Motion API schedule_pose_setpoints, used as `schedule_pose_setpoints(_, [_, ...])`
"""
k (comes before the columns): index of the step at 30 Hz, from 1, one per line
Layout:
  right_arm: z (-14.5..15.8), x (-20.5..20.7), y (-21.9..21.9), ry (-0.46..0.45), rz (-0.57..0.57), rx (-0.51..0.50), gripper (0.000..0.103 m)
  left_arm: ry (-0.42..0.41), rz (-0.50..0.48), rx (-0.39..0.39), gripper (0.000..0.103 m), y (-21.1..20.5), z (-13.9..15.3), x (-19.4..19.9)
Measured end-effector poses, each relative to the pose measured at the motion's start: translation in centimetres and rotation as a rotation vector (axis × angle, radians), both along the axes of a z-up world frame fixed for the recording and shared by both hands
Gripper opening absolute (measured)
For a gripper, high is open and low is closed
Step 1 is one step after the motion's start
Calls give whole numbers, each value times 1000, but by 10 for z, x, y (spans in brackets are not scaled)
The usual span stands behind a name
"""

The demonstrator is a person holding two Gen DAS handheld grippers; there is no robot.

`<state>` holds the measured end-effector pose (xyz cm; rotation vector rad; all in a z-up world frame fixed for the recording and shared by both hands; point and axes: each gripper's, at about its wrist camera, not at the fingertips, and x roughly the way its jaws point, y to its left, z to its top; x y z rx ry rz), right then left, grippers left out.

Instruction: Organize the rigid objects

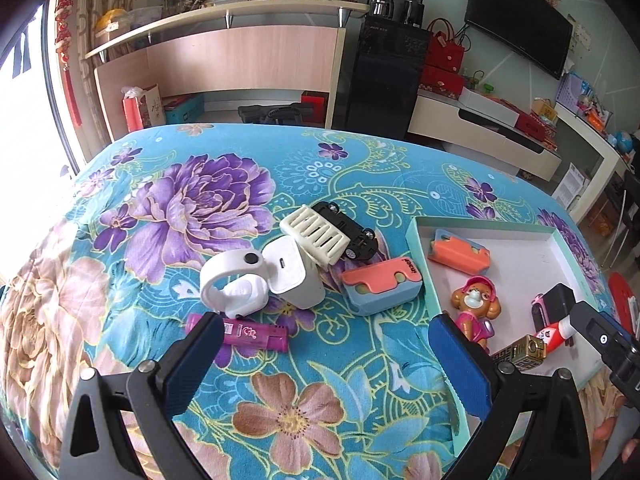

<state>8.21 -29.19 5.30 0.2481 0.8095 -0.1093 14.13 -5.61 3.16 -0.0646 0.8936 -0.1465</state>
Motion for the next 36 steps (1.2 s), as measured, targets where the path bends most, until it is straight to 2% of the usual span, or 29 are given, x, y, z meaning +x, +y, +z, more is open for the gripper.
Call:
schedule_pose_setpoints(7, [5, 7, 40, -17, 107, -64, 95, -12, 98, 0, 103, 33, 0, 5])
schedule_pose_setpoints(16, [27, 23, 104, -100, 233, -124, 95, -27, 221, 13, 103, 80, -10, 18])
schedule_pose_setpoints(20, [26, 39, 138, -80, 313, -136, 95, 18, 227, -5, 103, 91, -23, 28])
schedule_pose_setpoints(25, [18, 61, 168, -52, 377, -144, 95, 51, 215, 31, 103, 93, -33, 34])
schedule_pose_setpoints(32, [-5, 95, 180, 36, 378, -116, 95, 62, 210, 44, 103, 97, -41, 44])
schedule_pose_setpoints(36, [-20, 108, 176, 74, 369, -67, 95, 54, 210, 67, 101, 95, -45, 50])
